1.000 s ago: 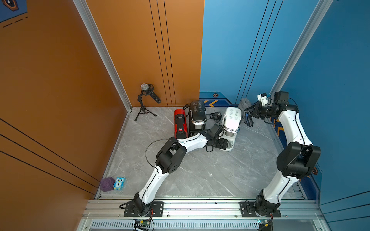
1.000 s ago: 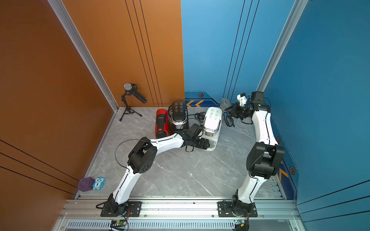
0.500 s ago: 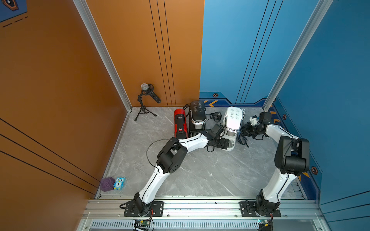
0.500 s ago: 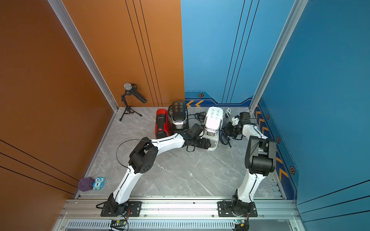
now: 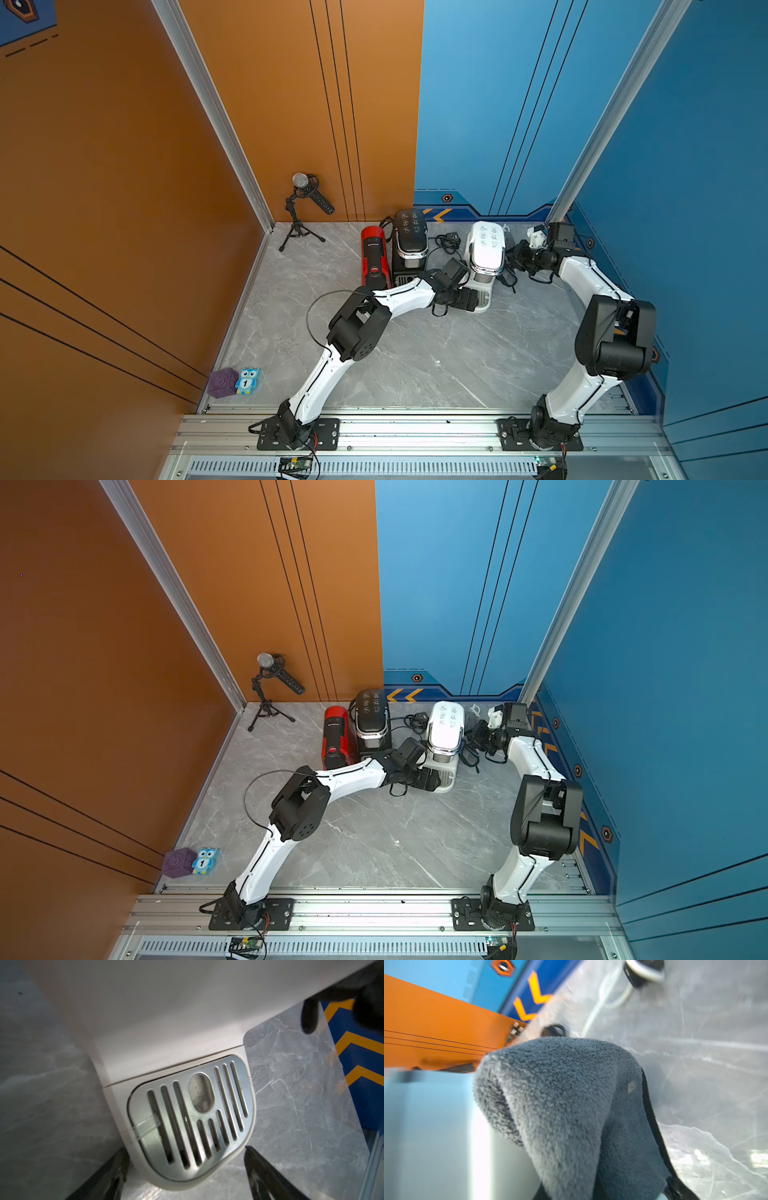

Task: Wipe the surface of a coffee machine
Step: Wipe the dirt from the surface of the coffee machine.

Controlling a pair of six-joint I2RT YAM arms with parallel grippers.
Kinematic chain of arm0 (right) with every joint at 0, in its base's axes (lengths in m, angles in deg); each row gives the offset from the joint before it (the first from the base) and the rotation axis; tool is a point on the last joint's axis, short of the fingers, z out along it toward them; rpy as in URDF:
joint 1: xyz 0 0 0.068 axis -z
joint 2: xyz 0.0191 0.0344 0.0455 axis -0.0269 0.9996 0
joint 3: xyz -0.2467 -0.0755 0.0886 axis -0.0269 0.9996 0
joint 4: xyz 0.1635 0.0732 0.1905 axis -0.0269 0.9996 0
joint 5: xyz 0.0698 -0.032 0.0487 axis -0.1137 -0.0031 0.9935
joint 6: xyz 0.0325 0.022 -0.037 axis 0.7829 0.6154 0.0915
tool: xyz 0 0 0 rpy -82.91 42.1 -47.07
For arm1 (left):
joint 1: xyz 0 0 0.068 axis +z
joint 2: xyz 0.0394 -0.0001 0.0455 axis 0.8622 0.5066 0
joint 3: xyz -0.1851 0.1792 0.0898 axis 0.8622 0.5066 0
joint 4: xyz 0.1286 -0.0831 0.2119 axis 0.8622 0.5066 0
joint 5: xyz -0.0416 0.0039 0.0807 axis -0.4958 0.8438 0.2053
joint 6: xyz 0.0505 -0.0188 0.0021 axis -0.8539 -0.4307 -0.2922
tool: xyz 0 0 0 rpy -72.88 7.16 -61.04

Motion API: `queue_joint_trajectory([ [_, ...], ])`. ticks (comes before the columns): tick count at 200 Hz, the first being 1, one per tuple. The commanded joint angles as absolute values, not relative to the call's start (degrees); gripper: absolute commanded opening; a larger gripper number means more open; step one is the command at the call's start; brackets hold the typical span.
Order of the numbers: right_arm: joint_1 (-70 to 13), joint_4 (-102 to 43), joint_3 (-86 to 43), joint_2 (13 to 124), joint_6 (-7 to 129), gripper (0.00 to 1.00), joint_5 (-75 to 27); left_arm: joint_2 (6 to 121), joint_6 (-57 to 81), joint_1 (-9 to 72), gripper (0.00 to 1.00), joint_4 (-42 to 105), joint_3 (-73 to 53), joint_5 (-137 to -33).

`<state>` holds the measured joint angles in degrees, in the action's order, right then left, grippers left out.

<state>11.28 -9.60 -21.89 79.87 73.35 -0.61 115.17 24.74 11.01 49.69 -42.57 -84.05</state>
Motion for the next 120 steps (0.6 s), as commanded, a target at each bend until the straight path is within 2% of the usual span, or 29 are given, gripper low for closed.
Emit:
queue_joint_trajectory([
  [1,11.45,-10.75,-23.46,77.73,74.37,0.16,0.62,117.53,24.08,9.29,0.87,47.32,-44.72,-88.87],
  [35,12.53,-11.56,-21.34,80.01,74.1,0.16,1.43,114.75,23.64,9.11,0.87,47.34,-42.03,-89.79],
  [120,12.49,-12.17,-17.04,88.7,69.49,0.16,0.53,102.37,20.99,11.68,0.88,47.31,-27.51,-83.85],
])
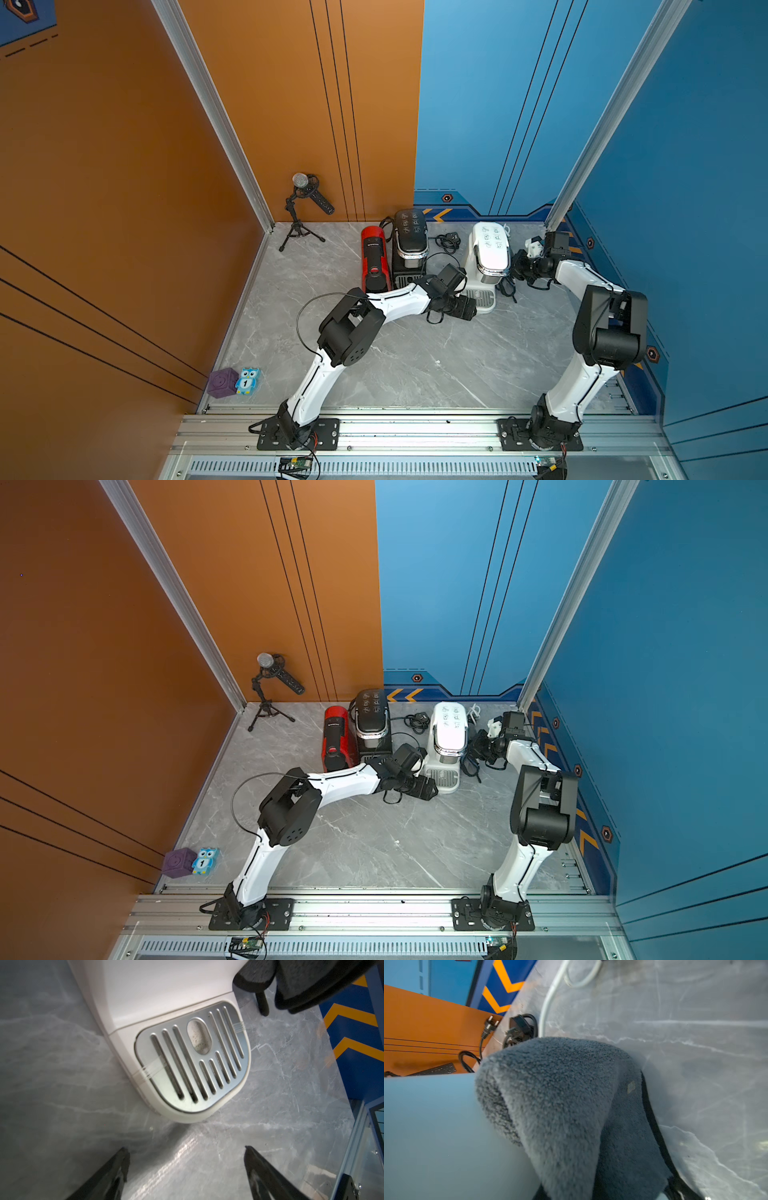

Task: Wipe the surface of a coffee machine
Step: Wipe the dirt from the surface of the coffee machine.

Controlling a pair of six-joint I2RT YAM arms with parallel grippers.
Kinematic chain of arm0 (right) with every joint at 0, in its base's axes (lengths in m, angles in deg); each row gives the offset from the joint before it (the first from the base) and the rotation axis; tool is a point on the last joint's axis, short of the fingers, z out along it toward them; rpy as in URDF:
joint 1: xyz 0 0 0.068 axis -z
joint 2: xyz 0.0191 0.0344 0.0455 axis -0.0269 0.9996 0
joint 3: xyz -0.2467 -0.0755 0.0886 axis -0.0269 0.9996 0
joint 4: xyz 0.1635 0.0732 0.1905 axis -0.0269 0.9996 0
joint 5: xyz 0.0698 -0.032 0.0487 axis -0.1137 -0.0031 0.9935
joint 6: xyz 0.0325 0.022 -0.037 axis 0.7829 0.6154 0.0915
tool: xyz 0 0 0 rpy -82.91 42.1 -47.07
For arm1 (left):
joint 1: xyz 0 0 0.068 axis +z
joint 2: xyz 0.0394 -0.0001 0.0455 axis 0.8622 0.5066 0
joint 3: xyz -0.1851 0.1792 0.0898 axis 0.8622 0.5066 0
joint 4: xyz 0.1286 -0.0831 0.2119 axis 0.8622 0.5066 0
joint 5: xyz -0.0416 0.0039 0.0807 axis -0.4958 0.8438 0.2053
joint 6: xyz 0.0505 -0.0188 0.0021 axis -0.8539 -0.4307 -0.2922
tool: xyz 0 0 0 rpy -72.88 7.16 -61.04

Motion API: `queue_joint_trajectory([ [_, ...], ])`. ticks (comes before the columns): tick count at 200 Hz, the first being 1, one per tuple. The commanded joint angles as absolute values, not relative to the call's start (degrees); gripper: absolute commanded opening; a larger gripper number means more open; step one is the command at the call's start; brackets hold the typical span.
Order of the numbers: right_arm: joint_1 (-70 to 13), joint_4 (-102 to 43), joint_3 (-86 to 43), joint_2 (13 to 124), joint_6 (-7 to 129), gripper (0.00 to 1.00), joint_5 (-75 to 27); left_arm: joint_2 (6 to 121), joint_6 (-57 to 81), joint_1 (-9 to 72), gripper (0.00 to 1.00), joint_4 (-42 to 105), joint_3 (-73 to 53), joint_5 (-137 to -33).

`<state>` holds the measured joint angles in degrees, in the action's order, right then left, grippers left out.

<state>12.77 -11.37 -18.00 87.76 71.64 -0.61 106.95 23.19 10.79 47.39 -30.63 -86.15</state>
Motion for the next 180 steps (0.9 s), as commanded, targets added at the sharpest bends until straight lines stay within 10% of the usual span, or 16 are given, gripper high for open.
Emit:
queue_joint_trajectory([
  [1,12.51,-12.28,-16.98,88.69,69.56,0.16,0.63,102.28,20.92,11.67,0.87,47.31,-27.37,-83.73],
  [180,13.76,-21.69,-9.63,74.35,75.95,0.17,4.76,101.11,16.62,13.07,0.88,36.79,-20.73,-90.07],
])
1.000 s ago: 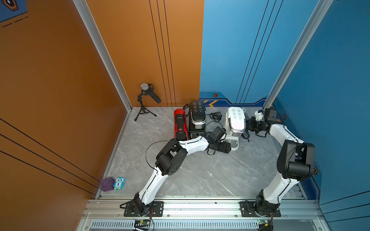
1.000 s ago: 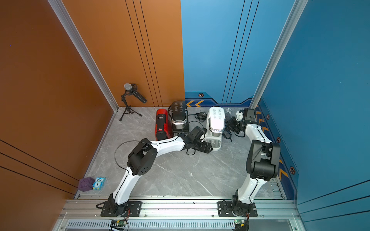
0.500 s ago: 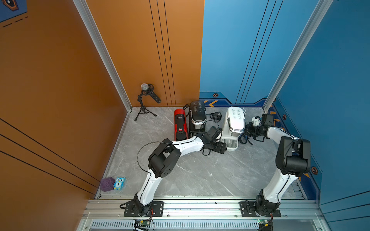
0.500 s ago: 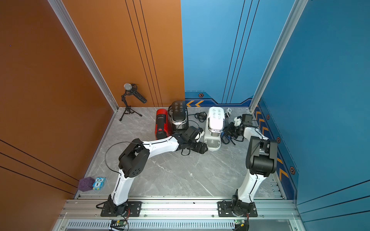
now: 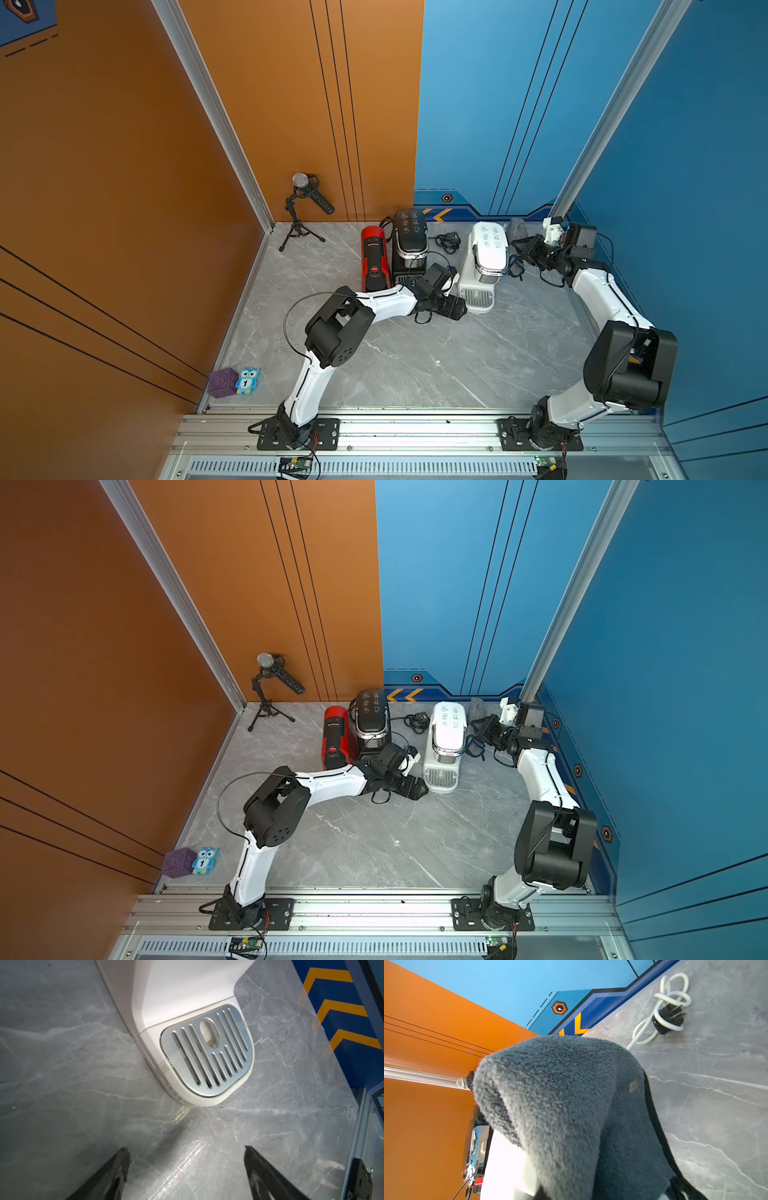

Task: Wipe the surface of a coffee machine
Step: Wipe the dirt from the surface of the coffee machine.

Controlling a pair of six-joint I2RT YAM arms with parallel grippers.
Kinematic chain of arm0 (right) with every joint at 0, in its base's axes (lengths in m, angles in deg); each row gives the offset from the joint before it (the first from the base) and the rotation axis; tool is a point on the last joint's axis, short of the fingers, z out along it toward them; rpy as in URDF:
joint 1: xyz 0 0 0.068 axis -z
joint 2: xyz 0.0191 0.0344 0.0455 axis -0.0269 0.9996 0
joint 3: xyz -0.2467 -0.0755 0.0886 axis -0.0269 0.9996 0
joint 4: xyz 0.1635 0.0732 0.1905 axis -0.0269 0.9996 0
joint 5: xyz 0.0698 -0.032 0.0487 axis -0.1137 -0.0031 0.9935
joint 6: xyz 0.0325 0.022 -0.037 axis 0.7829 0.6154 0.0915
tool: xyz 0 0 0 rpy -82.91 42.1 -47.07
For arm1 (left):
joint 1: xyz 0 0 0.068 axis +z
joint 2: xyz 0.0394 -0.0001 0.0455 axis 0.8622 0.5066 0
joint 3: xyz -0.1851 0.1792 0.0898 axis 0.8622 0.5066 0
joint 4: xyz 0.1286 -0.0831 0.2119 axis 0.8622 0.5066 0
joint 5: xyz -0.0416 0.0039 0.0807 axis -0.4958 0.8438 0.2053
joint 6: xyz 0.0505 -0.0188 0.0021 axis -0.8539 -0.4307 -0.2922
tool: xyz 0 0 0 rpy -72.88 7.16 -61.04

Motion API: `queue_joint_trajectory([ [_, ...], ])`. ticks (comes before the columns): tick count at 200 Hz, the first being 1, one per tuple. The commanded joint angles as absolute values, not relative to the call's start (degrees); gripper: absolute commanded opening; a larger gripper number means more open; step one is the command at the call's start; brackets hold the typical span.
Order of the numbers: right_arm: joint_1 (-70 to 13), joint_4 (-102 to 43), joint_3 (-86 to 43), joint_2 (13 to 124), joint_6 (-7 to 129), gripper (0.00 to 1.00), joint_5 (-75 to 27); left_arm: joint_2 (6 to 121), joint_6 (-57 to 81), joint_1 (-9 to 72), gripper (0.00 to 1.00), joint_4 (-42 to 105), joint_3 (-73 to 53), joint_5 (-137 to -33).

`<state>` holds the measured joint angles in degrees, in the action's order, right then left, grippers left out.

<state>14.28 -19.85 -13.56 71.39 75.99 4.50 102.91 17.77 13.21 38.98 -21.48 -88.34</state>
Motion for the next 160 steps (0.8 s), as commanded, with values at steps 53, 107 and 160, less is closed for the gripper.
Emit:
queue_joint_trajectory([
  [53,12.77,-24.51,-5.08,80.96,73.34,0.17,3.63,100.96,15.7,10.31,0.88,35.05,-18.32,-90.33],
  [107,12.05,-22.79,-6.97,76.37,72.62,0.17,3.23,100.35,16.58,9.31,0.89,32.47,-15.59,-89.46],
  [160,12.09,-20.67,-10.6,67.63,73.51,0.17,2.18,99.12,16.36,8.16,0.89,31.35,-14.28,-86.74],
])
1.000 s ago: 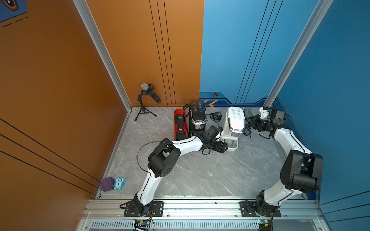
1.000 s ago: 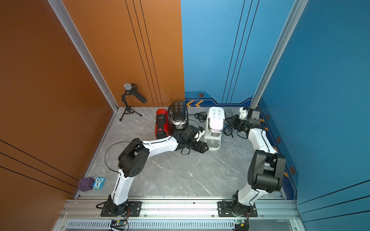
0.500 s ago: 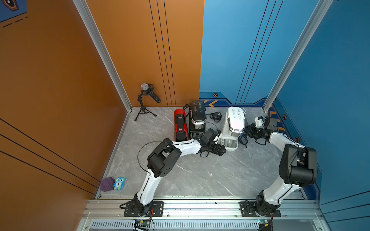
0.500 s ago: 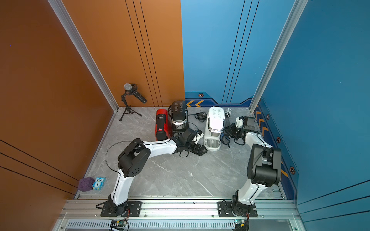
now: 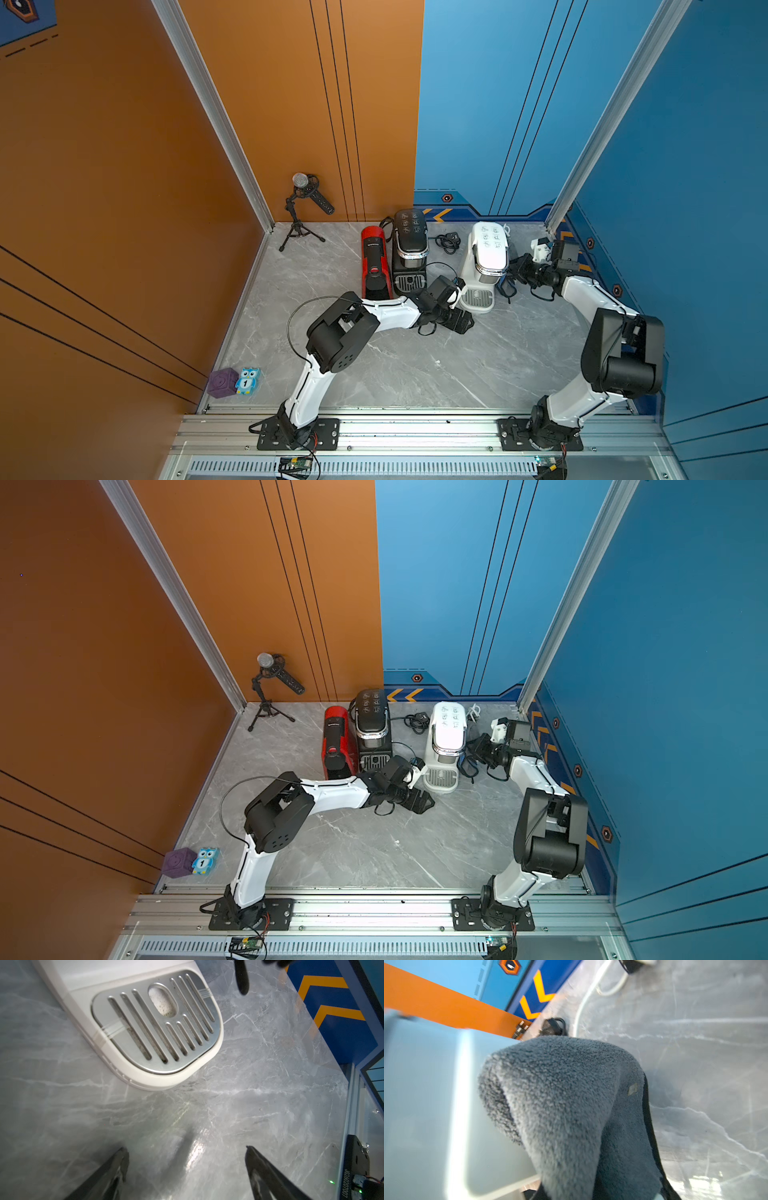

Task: Wipe the surface of a coffee machine
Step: Wipe the dirt from the surface of the coffee machine.

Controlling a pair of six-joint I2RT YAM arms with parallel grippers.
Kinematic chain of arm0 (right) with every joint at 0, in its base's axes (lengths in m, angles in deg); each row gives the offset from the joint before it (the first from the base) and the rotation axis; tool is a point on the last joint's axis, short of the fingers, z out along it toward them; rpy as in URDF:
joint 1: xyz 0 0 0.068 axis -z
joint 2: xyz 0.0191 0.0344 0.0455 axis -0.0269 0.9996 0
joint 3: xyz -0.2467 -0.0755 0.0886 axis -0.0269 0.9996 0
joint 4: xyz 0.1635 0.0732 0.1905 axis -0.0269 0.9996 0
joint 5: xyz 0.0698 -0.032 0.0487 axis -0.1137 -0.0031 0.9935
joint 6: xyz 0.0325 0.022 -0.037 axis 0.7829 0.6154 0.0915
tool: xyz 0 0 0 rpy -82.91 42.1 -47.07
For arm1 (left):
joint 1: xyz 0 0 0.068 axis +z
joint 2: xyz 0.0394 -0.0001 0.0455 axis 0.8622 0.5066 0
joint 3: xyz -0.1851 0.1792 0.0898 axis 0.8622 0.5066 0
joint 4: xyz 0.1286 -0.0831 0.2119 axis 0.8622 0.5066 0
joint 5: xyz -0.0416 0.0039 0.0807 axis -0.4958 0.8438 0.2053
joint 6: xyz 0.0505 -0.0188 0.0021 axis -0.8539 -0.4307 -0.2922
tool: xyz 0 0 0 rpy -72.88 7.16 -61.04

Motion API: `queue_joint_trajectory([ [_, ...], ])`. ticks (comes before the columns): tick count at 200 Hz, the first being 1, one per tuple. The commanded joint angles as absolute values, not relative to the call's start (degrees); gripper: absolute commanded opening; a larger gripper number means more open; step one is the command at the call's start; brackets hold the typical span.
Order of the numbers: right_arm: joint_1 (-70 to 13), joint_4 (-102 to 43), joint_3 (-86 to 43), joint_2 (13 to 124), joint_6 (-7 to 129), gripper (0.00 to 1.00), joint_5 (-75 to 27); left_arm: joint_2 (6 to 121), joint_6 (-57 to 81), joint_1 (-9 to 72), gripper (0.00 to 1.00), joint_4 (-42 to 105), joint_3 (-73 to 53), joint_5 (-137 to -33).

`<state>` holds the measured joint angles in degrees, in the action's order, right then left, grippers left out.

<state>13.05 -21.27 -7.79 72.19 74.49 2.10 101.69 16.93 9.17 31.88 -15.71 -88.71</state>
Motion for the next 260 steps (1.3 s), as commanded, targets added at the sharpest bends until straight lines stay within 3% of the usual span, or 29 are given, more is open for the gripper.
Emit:
queue_joint_trajectory([
  [1,12.09,-20.71,-10.64,67.47,73.5,0.17,2.11,99.12,16.36,8.15,0.89,31.29,-14.25,-86.71],
  [42,12.24,-20.39,-8.97,65.99,72.62,0.17,0.14,97.15,16.84,7.88,0.89,29.74,-12.12,-85.39],
  [164,12.25,-22.06,-4.17,80.66,68.94,0.18,-4.54,96.5,17.22,6.56,0.89,28.95,-11.41,-83.46],
  [260,12.74,-20.3,-11.1,68.12,73.58,0.18,2.41,94.47,17.35,7.49,0.89,28.07,-10.46,-83.65],
])
